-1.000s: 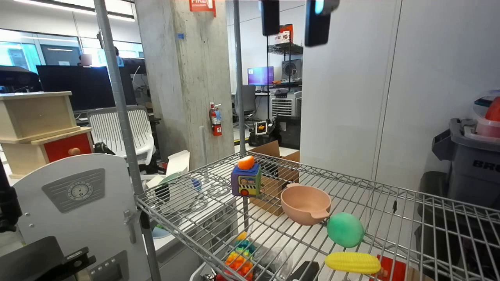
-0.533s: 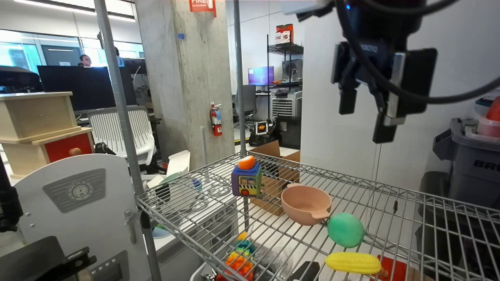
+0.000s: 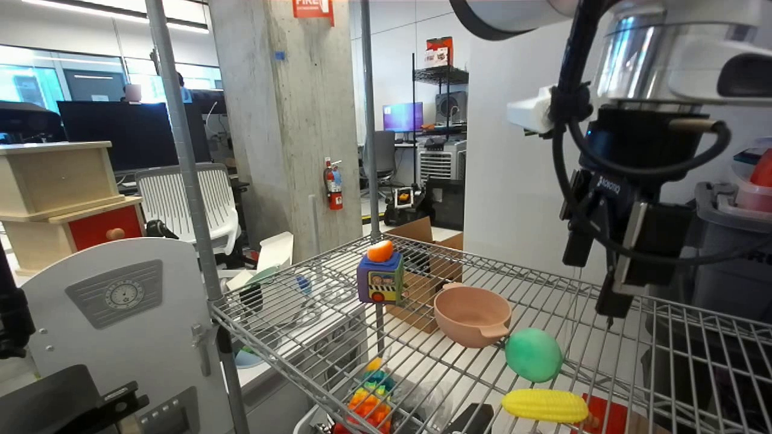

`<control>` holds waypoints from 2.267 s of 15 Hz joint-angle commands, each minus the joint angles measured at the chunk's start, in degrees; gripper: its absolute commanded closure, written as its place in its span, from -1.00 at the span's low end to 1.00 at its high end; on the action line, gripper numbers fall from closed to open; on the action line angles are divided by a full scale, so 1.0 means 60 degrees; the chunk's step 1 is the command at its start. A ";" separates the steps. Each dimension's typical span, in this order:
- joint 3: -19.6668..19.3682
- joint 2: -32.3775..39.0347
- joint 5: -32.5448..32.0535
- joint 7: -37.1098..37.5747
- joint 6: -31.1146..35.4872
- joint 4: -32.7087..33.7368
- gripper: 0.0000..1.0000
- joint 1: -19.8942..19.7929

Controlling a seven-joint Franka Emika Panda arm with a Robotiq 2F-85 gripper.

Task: Put the green object inside the bowl

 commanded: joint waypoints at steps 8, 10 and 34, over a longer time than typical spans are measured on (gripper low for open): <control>0.0289 0.3785 -0.0362 0.2611 -0.2575 0.5417 -1.00 -0.0156; 0.0358 0.4371 -0.0462 0.2979 -0.2719 0.6238 -1.00 -0.0165; 0.0655 0.6886 -0.1773 0.4346 -0.4679 0.9928 0.46 -0.0091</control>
